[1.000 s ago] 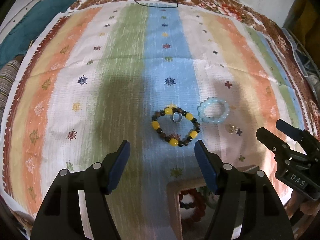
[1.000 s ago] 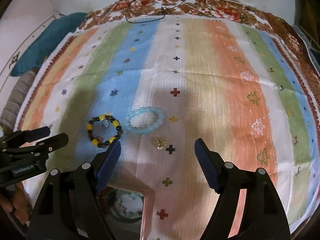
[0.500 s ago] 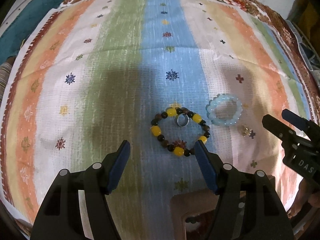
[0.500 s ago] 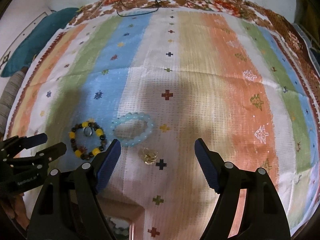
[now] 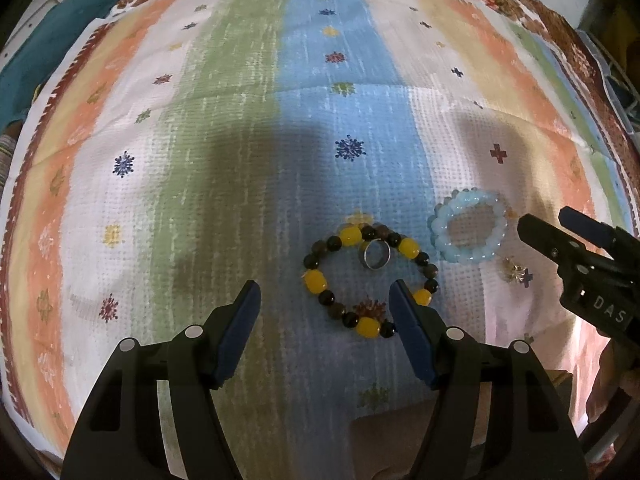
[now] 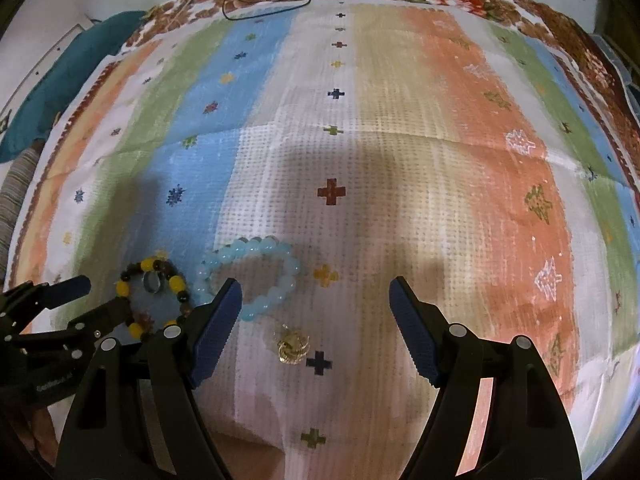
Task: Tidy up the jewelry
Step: 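Move both open tools over the yellow-black and light blue bead bracelets, then grasp the yellow-black bead bracelet with the left tool while the right tool grasps the light blue bracelet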
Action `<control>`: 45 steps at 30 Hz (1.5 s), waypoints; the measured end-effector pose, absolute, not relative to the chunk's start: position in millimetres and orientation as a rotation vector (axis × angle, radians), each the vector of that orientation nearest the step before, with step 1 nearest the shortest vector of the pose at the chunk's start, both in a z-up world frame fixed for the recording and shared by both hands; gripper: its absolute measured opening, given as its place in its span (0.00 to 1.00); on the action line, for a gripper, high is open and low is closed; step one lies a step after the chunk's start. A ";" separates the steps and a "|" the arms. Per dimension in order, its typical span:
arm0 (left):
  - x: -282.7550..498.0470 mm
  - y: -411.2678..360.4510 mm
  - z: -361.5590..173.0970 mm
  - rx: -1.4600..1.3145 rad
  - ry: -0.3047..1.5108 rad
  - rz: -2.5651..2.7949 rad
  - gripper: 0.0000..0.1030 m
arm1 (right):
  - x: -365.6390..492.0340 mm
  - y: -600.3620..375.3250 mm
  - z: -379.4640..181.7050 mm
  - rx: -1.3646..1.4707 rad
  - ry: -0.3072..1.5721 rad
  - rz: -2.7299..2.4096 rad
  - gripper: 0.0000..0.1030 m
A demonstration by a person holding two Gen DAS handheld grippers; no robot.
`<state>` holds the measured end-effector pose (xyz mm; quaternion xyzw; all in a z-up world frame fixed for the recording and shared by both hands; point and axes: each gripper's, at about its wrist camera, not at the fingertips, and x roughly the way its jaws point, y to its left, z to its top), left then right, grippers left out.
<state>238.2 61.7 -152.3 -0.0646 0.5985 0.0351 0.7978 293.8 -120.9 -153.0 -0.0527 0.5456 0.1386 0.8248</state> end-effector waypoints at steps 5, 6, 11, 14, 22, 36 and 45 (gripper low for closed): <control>241.8 61.6 -157.8 -0.137 1.292 0.082 0.63 | 301.1 -119.5 -162.8 -0.124 1.175 0.279 0.74; 242.6 61.5 -158.9 -0.136 1.295 0.082 0.63 | 302.7 -118.7 -164.6 -0.126 1.179 0.278 0.74; 246.3 62.0 -166.7 -0.118 1.309 0.077 0.57 | 308.7 -114.4 -171.1 -0.116 1.192 0.291 0.74; 249.1 64.1 -173.3 -0.093 1.318 0.088 0.47 | 310.6 -110.4 -178.4 -0.127 1.207 0.294 0.74; 254.0 71.0 -174.7 -0.068 1.306 0.112 0.11 | 308.6 -105.3 -181.3 -0.183 1.192 0.297 0.54; 250.4 76.2 -122.4 -0.142 1.205 0.034 0.11 | 294.0 -99.5 -153.0 -0.187 1.128 0.339 0.12; 244.5 51.9 -99.7 -0.108 1.144 -0.038 0.11 | 277.5 -96.2 -140.7 -0.220 1.096 0.354 0.12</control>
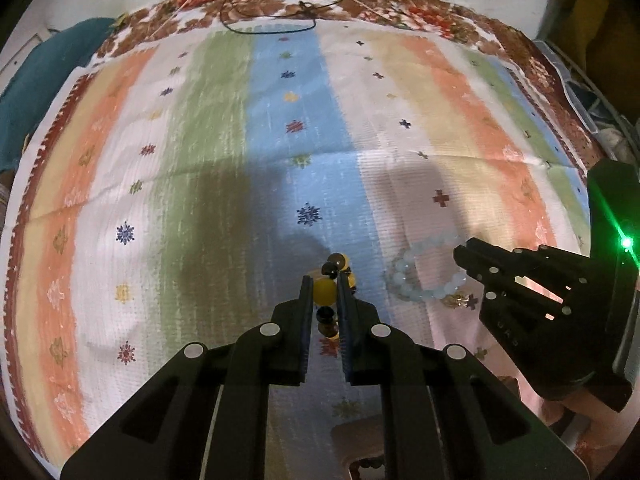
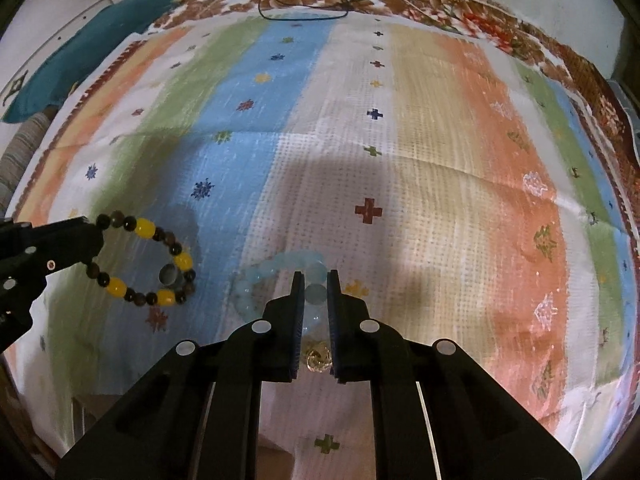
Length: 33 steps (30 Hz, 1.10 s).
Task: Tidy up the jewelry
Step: 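Grasp the yellow-black bead bracelet with the left tool while the right tool grasps the light blue bracelet, then lift and carry both bead bracelets with both tools over the silver tin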
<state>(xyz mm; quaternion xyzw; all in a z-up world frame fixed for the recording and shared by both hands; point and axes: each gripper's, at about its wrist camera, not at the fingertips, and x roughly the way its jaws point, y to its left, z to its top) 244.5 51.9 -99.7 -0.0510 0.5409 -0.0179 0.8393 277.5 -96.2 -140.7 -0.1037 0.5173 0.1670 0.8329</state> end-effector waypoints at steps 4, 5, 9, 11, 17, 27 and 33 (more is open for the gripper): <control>242.9 50.5 -98.6 -0.092 1.139 -0.033 0.11 | 274.2 -97.2 -134.8 -0.217 1.086 0.355 0.12; 243.0 51.4 -97.5 -0.091 1.138 -0.032 0.11 | 272.2 -97.0 -132.5 -0.218 1.081 0.357 0.12; 240.7 58.7 -90.5 -0.116 1.125 -0.027 0.11 | 264.4 -93.8 -123.6 -0.239 1.054 0.367 0.12; 239.1 62.1 -87.0 -0.132 1.119 -0.026 0.11 | 260.4 -91.8 -120.2 -0.249 1.044 0.373 0.12; 232.9 68.4 -77.2 -0.147 1.098 -0.025 0.11 | 253.1 -90.9 -118.2 -0.252 1.039 0.374 0.12; 219.8 68.9 -62.9 -0.172 1.071 -0.034 0.11 | 238.9 -93.7 -101.0 -0.235 1.001 0.387 0.12; 212.5 62.6 -56.8 -0.166 1.060 -0.043 0.11 | 229.3 -96.4 -85.8 -0.232 0.965 0.400 0.12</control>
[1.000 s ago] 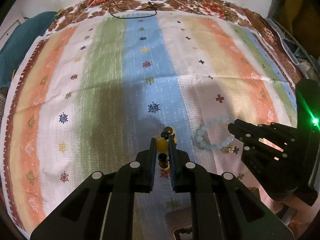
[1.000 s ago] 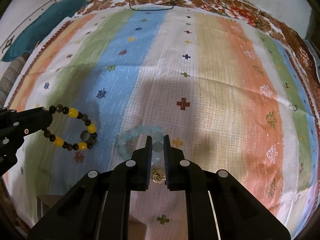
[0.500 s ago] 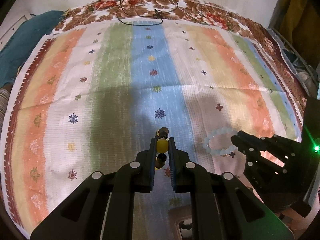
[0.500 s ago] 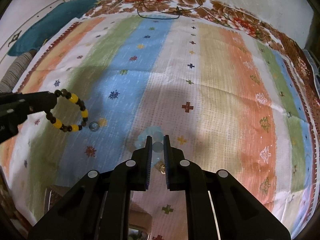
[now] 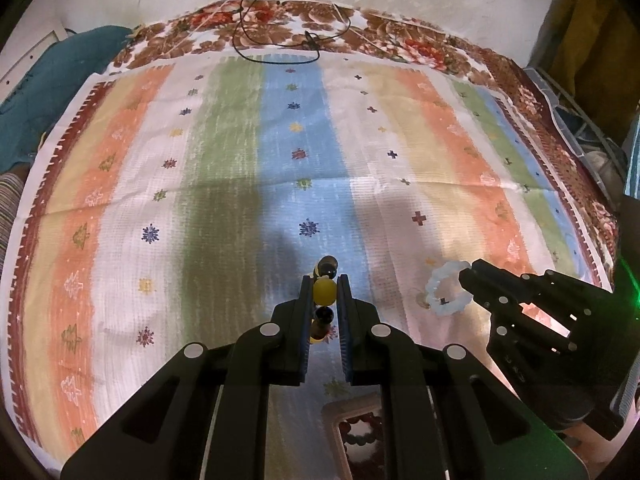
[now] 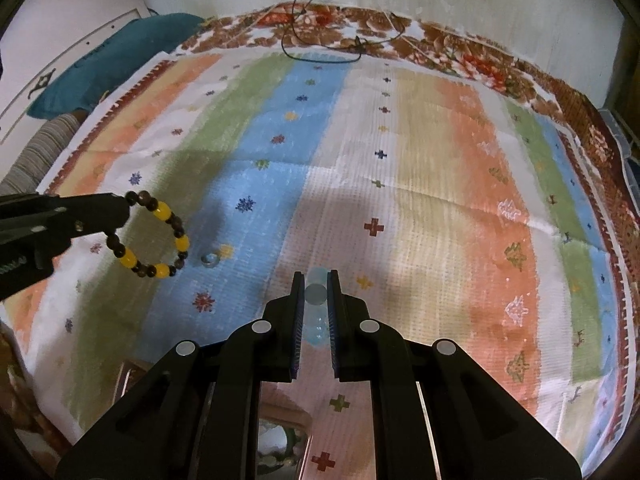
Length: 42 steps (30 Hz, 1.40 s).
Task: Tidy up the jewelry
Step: 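Lift and carry both bead bracelets with both tools over the silver tin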
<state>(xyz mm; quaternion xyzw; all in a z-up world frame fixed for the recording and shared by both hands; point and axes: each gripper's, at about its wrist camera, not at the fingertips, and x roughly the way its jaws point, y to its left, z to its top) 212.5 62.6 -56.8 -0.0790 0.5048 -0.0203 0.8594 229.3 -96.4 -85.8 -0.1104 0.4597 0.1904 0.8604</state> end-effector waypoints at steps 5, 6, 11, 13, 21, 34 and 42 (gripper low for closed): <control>208.5 55.4 -56.6 -0.138 1.064 -0.041 0.11 | 224.6 -100.1 -75.0 -0.206 0.946 0.414 0.12; 207.8 54.2 -55.9 -0.137 1.063 -0.041 0.11 | 223.2 -101.6 -72.6 -0.199 0.942 0.416 0.12; 203.5 47.8 -51.6 -0.119 1.056 -0.044 0.11 | 217.0 -105.9 -66.4 -0.188 0.928 0.419 0.12; 201.1 46.0 -50.0 -0.120 1.052 -0.047 0.11 | 214.7 -108.3 -63.5 -0.173 0.918 0.418 0.12; 189.7 36.2 -41.7 -0.101 1.031 -0.050 0.11 | 204.5 -113.0 -59.0 -0.163 0.910 0.431 0.12; 165.9 28.9 -25.1 -0.087 0.988 -0.072 0.11 | 182.1 -114.6 -45.0 -0.178 0.874 0.464 0.12; 148.4 19.0 -13.0 -0.079 0.954 -0.089 0.11 | 164.7 -116.9 -37.0 -0.169 0.849 0.486 0.12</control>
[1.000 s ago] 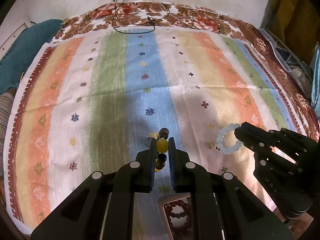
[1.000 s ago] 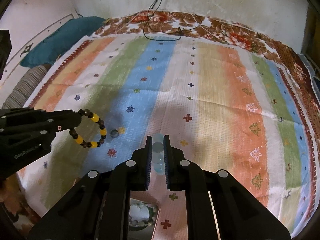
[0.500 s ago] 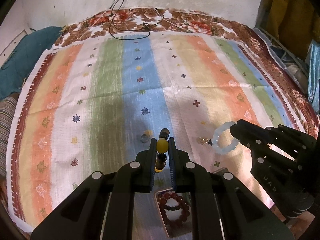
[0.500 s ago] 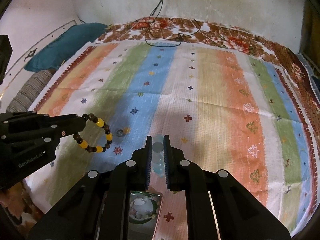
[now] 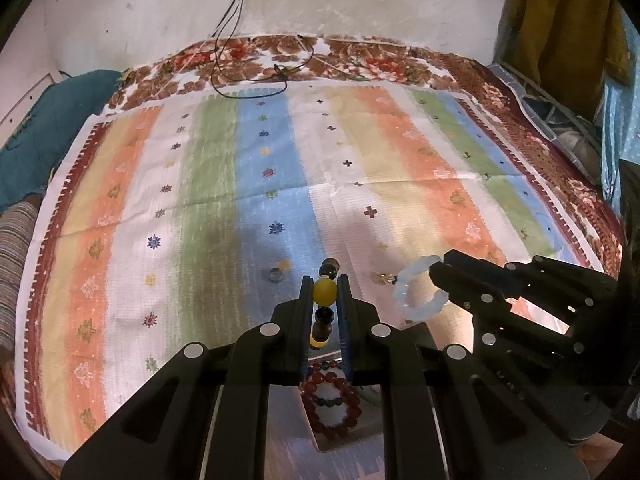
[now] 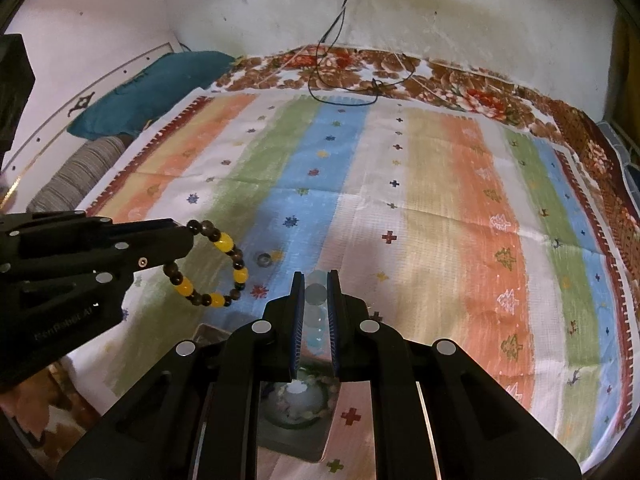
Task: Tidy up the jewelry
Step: 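Lift and carry both bead bracelets with both tools over the silver tin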
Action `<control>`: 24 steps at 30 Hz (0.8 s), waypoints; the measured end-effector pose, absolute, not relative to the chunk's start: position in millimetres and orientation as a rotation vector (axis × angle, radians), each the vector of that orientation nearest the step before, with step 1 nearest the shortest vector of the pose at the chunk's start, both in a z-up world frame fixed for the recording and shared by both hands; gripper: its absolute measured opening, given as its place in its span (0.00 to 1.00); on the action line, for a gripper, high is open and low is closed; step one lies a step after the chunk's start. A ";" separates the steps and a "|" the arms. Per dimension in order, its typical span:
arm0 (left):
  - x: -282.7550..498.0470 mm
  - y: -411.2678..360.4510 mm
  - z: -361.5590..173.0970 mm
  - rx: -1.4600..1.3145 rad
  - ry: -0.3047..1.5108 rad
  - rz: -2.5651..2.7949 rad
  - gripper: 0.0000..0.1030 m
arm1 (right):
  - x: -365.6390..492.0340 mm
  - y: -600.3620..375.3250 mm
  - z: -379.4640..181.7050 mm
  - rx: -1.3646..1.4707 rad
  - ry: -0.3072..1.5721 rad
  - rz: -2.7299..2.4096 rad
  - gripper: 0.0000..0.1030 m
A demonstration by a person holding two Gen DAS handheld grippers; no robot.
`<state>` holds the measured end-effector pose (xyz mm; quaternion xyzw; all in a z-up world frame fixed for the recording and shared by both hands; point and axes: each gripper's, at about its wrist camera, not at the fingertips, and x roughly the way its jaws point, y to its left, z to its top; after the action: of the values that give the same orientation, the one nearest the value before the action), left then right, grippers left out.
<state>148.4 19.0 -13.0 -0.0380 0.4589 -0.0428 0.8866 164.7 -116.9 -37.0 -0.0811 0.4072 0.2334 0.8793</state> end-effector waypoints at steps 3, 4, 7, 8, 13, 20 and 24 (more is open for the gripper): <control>141.8 17.2 -9.0 -0.081 0.941 -0.097 0.11 | 158.7 -118.2 -35.0 -0.167 0.845 0.497 0.12; 138.8 16.5 -7.5 -0.081 0.935 -0.099 0.11 | 157.2 -119.0 -35.0 -0.165 0.844 0.499 0.12; 130.6 13.8 -4.7 -0.082 0.923 -0.106 0.11 | 151.2 -120.9 -34.1 -0.164 0.842 0.503 0.12; 126.7 12.7 -3.7 -0.081 0.918 -0.109 0.11 | 149.7 -121.2 -33.9 -0.164 0.841 0.504 0.12; 112.9 8.4 -0.4 -0.076 0.904 -0.124 0.11 | 139.8 -124.5 -34.9 -0.161 0.844 0.511 0.12; 94.9 1.2 1.6 -0.070 0.888 -0.134 0.11 | 122.0 -128.9 -37.2 -0.166 0.843 0.522 0.12; 87.7 -0.5 1.6 -0.068 0.883 -0.136 0.11 | 113.5 -132.0 -39.5 -0.168 0.847 0.529 0.12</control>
<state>87.7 -0.5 1.6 -0.0327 0.4270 -0.0655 0.9013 113.5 -132.0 -39.5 -0.0803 0.4057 0.2533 0.8745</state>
